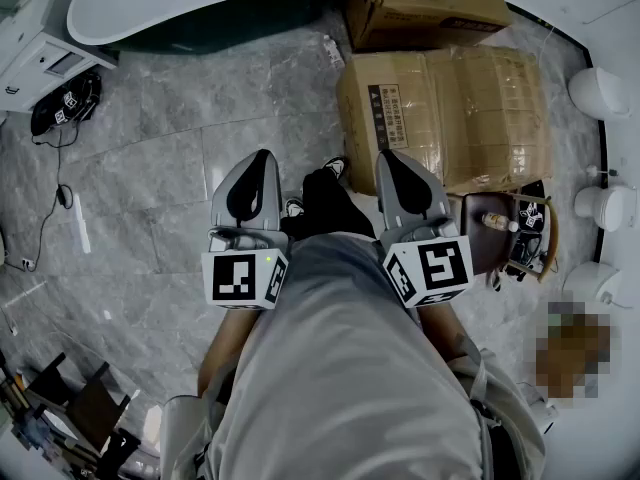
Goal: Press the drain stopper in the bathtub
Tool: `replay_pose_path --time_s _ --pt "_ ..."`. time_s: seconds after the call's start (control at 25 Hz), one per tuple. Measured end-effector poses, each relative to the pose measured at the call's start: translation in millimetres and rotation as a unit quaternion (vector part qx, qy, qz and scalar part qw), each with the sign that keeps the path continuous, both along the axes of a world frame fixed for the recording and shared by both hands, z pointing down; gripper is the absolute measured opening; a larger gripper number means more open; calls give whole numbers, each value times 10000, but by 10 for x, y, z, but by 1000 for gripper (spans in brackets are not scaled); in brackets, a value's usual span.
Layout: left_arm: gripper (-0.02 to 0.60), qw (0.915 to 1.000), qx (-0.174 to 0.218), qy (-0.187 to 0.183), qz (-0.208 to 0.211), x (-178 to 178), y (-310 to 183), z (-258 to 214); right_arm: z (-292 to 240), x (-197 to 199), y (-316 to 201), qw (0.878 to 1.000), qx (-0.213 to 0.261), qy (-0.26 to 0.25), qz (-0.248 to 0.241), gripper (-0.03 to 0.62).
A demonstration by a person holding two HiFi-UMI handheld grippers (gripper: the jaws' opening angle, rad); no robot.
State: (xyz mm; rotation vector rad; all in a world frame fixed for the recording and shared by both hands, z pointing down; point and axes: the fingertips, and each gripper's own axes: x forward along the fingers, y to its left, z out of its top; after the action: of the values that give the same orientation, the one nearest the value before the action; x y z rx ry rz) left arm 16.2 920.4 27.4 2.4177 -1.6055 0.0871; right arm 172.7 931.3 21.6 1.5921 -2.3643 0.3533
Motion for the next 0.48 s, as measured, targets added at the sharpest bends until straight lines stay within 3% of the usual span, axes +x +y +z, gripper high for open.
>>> replay_pose_path --time_s 0.28,0.48 --pt "0 10000 40 -15 62 -226 120 8 67 -155 142 9999 -80 -73 -39 -2" --pt "0 10000 -20 -24 41 -309 37 21 40 -163 64 9979 -191 -623 -43 -2"
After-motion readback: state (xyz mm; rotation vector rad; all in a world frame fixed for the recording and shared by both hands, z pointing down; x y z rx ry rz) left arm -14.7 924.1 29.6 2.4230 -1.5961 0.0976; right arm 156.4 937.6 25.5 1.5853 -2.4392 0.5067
